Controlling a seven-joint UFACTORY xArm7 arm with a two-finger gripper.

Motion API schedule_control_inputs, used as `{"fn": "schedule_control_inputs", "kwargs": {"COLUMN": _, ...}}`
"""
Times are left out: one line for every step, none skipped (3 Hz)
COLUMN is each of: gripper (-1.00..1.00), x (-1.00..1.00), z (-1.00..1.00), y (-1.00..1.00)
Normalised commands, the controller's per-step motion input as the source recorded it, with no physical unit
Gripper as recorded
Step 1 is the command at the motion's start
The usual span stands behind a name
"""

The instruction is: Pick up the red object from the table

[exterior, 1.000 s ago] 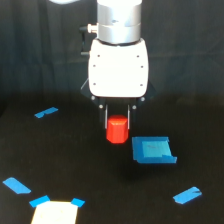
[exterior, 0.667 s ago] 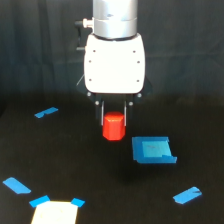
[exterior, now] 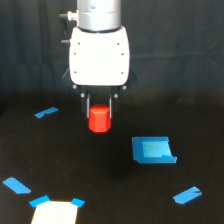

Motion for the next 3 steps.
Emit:
{"fn": "schedule_control_inputs", "kwargs": {"gripper": -1.0, "x": -0.25, "z": 0.55, "y": -1.0}}
{"fn": "schedule_control_inputs", "kwargs": {"gripper": -1.0, "x": -0.36, "z": 0.53, "y": -1.0}}
{"fn": "schedule_control_inputs", "kwargs": {"gripper": -1.0, "x": -0.48, "z": 0.9, "y": -1.0}}
